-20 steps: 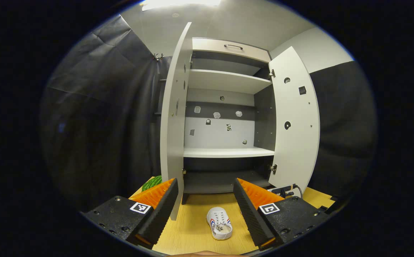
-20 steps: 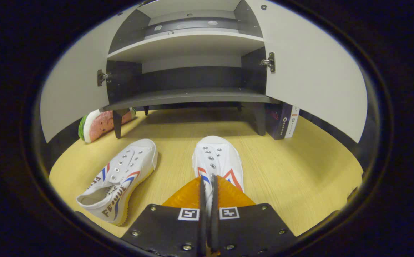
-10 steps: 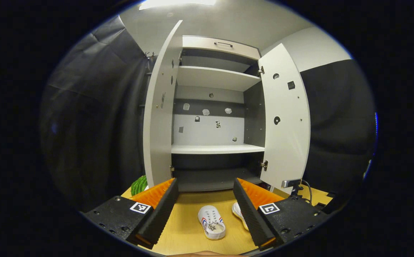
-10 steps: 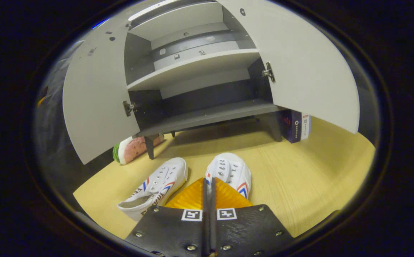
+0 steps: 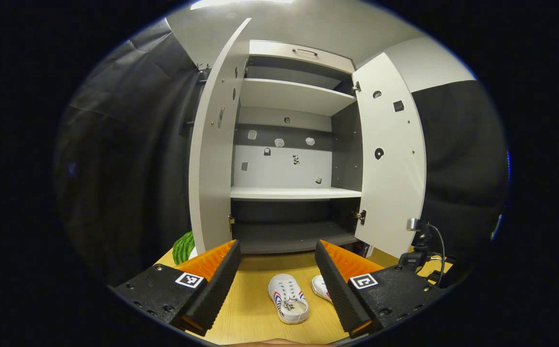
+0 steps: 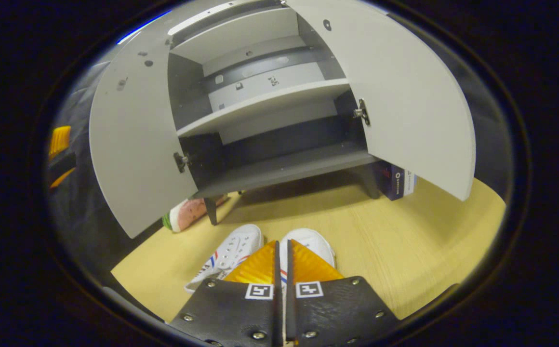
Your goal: Grab one shoe with the right hand and put it into the shoe cabinet, grab the other shoe with the left hand and put it into the shoe cabinet; then close the right door with the right hand and the left door with the left hand.
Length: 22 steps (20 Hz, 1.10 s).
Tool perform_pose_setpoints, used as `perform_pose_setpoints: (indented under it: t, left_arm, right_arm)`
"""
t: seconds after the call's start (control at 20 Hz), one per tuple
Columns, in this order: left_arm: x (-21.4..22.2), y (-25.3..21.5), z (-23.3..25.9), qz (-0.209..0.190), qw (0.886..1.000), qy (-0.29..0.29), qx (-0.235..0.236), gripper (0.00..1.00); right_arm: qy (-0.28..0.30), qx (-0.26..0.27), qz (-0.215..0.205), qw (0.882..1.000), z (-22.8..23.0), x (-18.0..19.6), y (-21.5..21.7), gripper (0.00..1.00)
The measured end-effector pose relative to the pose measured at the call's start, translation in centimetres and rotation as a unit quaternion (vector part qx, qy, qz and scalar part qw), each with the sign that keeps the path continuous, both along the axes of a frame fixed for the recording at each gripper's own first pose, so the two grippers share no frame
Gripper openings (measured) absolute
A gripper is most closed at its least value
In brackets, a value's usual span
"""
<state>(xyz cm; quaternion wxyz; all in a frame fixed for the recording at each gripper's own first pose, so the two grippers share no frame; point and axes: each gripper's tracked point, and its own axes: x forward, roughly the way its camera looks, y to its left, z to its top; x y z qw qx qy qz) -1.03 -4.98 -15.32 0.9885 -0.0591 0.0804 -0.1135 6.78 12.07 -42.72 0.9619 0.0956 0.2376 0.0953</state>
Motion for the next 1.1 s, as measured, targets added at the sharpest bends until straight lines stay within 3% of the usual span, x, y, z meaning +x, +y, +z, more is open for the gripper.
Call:
perform_pose_setpoints:
  t: [0.1, 0.15, 0.2, 0.25, 0.4, 0.65, 0.7, 0.8, 0.85, 0.95, 1.0, 1.05, 1.1]
  left_arm:
    - [-0.3, -0.2, 0.1, -0.005, 1.0, 0.0, -0.001, 0.94]
    - [-0.4, -0.2, 0.2, -0.007, 1.0, -0.002, -0.001, 0.94]
    - [-0.4, -0.2, 0.3, -0.007, 1.0, -0.005, -0.001, 0.94]
    - [-0.5, -0.2, 0.3, -0.008, 1.0, -0.005, -0.001, 0.9]
    - [-0.5, -0.3, 0.0, -0.011, 1.0, -0.003, -0.001, 0.95]
    - [-0.3, -0.5, -1.0, -0.014, 1.0, 0.011, -0.002, 0.9]
    - [-0.2, -0.5, -1.1, -0.014, 1.0, 0.013, -0.003, 0.95]
    - [-0.3, -0.6, -1.2, -0.015, 1.0, 0.016, -0.006, 0.95]
    - [-0.3, -0.7, -1.3, -0.016, 1.0, 0.017, -0.007, 0.95]
    - [-0.3, -0.8, -1.5, -0.017, 1.0, 0.017, -0.009, 0.94]
    - [-0.3, -0.8, -1.6, -0.016, 1.0, 0.018, -0.008, 0.94]
    - [-0.3, -0.9, -1.8, -0.016, 1.0, 0.019, -0.007, 0.94]
    - [-0.2, -1.0, -1.8, -0.017, 1.0, 0.02, -0.007, 0.94]
  right_arm:
    - [0.019, -0.006, 0.009, 1.0, -1.6, -0.5, 0.6, 0.11]
    - [0.027, -0.007, 0.017, 0.999, -2.1, -0.8, 0.9, 0.3]
    - [0.033, -0.008, 0.023, 0.999, -3.1, -0.7, 1.3, 0.3]
    - [0.04, -0.009, 0.031, 0.999, -3.6, -1.0, 1.7, 0.4]
    - [0.04, -0.043, 0.032, 0.998, -4.6, -1.0, 1.4, 0.68]
    - [0.029, 0.019, 0.0, 0.999, -4.4, -0.6, 0.9, 0.65]
    - [0.03, 0.016, -0.001, 0.999, -4.5, -0.7, 0.8, 0.65]
    - [0.035, -0.004, -0.001, 0.999, -4.8, -0.8, 0.9, 0.62]
    - [0.038, -0.017, -0.008, 0.999, -5.2, -0.5, 0.8, 0.54]
    - [0.049, -0.037, -0.008, 0.998, -5.3, 0.2, 0.6, 0.49]
    - [0.071, -0.013, -0.007, 0.997, -6.6, 0.0, 1.4, 0.31]
    - [0.068, -0.025, 0.0, 0.997, -6.2, 0.0, 1.5, 0.13]
    - [0.071, -0.048, 0.016, 0.996, -6.5, -0.4, 1.6, 0.13]
